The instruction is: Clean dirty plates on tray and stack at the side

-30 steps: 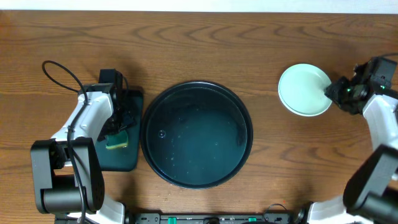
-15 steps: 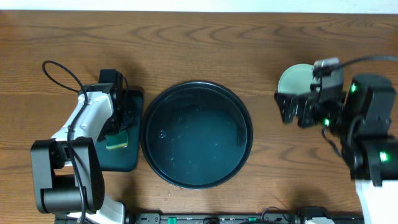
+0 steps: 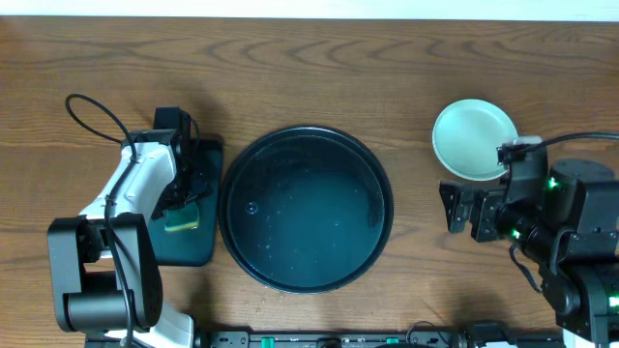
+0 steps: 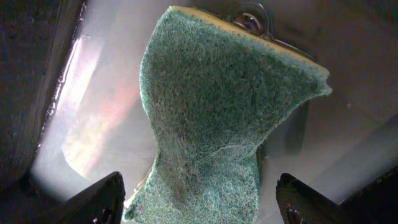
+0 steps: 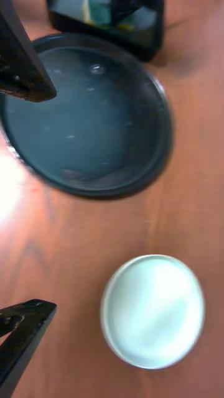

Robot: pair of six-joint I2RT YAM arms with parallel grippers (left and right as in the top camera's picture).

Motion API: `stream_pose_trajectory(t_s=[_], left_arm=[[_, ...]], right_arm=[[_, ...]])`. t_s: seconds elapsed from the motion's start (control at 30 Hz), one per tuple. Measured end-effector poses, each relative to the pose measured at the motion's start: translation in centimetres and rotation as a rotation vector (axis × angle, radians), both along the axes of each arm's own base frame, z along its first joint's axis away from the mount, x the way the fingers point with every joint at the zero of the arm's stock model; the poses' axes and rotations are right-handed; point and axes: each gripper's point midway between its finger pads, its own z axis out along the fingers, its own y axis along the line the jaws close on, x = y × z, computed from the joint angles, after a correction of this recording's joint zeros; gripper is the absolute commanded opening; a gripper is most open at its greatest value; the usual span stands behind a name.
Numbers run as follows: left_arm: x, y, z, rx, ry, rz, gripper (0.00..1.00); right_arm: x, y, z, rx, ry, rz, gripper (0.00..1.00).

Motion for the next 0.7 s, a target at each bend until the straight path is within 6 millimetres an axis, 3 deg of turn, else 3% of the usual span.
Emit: stream_pose_trajectory(t_s=[0.2, 0.5, 0.7], left_arm=[[0.0, 0.0, 0.0, 0.000, 0.000, 0.000, 0.78], [0.0, 0.0, 0.0, 0.000, 0.000, 0.000, 0.78], [0.0, 0.0, 0.0, 0.000, 0.000, 0.000, 0.78]], right_arm=[[-1.2, -0.2, -1.1, -0.010, 0.069, -0.005, 0.99], [-1.2, -0.2, -1.1, -0.010, 0.068, -0.005, 0.99], [-0.6, -0.2, 1.2, -0.007, -0.092, -0.002, 0.99]])
